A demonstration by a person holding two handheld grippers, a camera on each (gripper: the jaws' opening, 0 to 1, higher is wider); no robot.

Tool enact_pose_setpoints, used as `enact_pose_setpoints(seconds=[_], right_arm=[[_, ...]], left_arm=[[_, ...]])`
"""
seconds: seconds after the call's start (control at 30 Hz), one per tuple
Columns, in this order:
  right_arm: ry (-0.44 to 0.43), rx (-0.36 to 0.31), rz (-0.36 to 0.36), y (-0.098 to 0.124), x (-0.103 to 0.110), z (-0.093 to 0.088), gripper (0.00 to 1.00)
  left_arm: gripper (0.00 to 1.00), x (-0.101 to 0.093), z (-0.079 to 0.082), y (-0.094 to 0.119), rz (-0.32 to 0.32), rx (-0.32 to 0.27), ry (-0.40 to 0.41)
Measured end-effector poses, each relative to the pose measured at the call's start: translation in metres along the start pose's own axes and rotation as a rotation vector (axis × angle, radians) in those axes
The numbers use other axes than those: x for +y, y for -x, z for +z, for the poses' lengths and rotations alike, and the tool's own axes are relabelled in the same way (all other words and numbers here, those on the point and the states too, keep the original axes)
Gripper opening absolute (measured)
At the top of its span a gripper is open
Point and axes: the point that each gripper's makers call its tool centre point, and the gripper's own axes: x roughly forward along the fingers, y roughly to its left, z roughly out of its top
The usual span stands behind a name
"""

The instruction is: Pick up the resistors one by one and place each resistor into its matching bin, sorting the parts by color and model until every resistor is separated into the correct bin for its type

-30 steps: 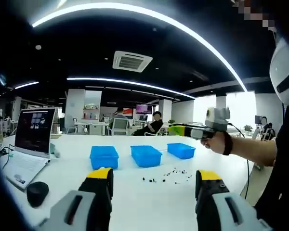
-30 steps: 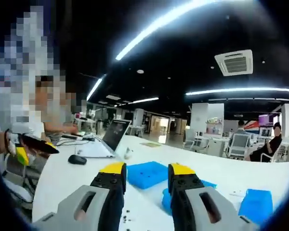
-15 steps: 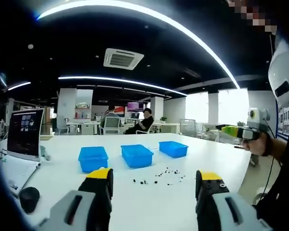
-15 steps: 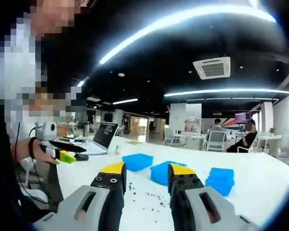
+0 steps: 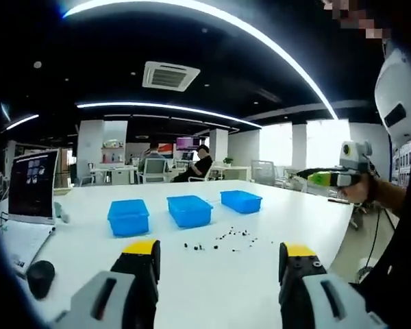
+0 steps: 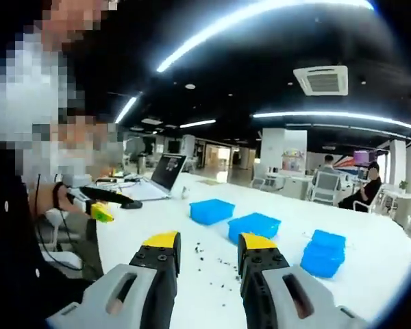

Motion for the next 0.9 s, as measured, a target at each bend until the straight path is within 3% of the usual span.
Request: enact_pose_setpoints(seconds=[0.23,0.27,0.3,0.57,0.9], right_arm=[[0.132,0.163,0.184,-0.038,0.001,-0.005,0.34],[0.144,0.235,0.243,-0.045,0.005,-0.016,0.34],[0.167,0.264,0.284,-0.051,0.007,-0.02,0.34],[0.252,0.482,0.439,-0.098,0.006,-0.053,0.32],[0.331,0.656,0.573,-0.142,0.017,-0.089,0.29]], left_arm=[[0.71,0.002,-0.007,0.005,0.011,0.018,0.006],[0.71,0.003,-0.008,0.006,0.013,0.02,0.006],[0.71,0.003,-0.009,0.006,0.015,0.02,0.009],[0.71,0.007,-0.013,0.01,0.032,0.026,0.015],[0.71,0.012,-0.017,0.016,0.06,0.034,0.029]])
